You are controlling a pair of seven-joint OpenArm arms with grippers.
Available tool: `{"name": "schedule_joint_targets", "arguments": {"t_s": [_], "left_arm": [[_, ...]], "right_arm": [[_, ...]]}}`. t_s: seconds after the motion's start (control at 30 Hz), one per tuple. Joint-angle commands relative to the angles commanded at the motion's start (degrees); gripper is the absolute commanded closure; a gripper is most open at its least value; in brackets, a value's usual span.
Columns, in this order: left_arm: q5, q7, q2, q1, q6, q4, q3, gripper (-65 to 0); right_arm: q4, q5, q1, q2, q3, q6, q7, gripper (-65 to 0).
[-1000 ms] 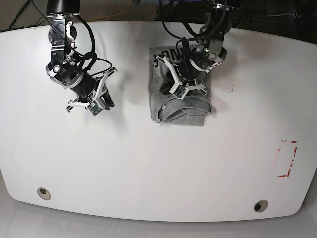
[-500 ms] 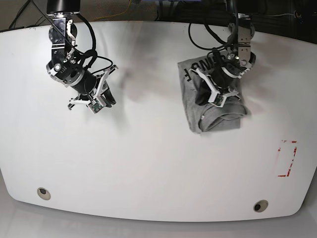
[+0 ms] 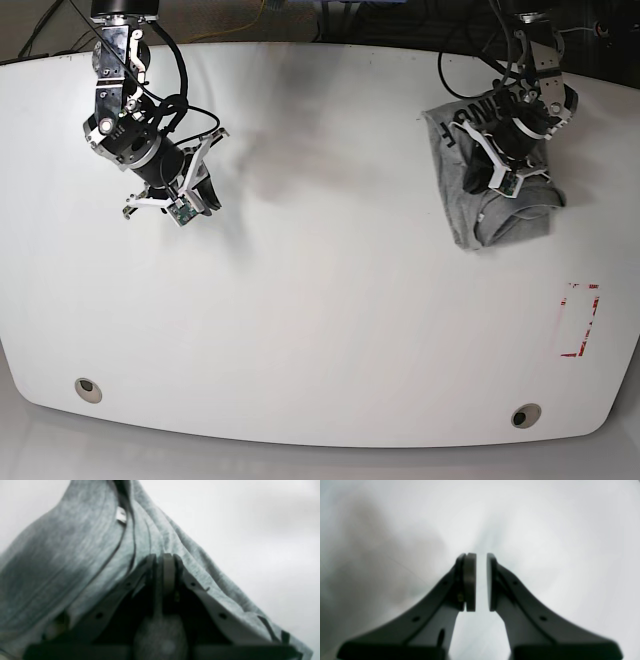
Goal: Layout the t-shirt on the table in an organized manner, then fold the t-shirt properly
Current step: 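Drag the folded shirt with the left gripper toward the table edge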
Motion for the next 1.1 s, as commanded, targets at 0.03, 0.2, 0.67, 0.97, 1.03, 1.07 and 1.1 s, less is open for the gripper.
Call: {"name": "schedule_joint_targets", "arguments": {"t_s": [0.03, 0.2, 0.67, 0.97, 1.03, 1.07, 1.1], "left_arm": [[0.00, 0.00, 0.00, 0.00, 0.00, 0.79, 0.00, -3.2], [0.00, 0.26, 0.53, 0.00, 0.00, 6.77, -0.09, -3.2], [0.00, 7.30, 9.93, 0.26, 0.00, 13.71, 2.64, -3.2], [0.09, 7.21, 13.71, 0.97, 0.00, 9.85, -1.05, -3.2], [0.09, 7.21, 13.71, 0.97, 0.00, 7.91, -2.64, -3.2], [0.09, 7.12, 13.63, 0.97, 0.00, 7.21, -3.52, -3.2], [0.09, 7.12, 13.54, 0.97, 0.00, 6.24, -4.75, -3.2]], "right_arm": [[0.09, 0.00, 0.00, 0.00, 0.00, 0.00, -0.26, -6.4], [0.09, 0.00, 0.09, -0.09, 0.00, 0.00, -0.35, -6.4], [0.00, 0.00, 0.35, -0.09, -0.09, -0.09, -0.35, -6.4], [0.00, 0.00, 0.09, -0.09, -0.18, -0.09, -0.35, -6.4], [0.00, 0.00, 0.09, -0.09, -0.18, -0.09, -0.44, -6.4], [0.00, 0.00, 0.09, -0.09, -0.18, -0.09, -0.44, -6.4], [0.00, 0.00, 0.09, -0.09, -0.18, -0.09, -0.44, -6.4]]}}
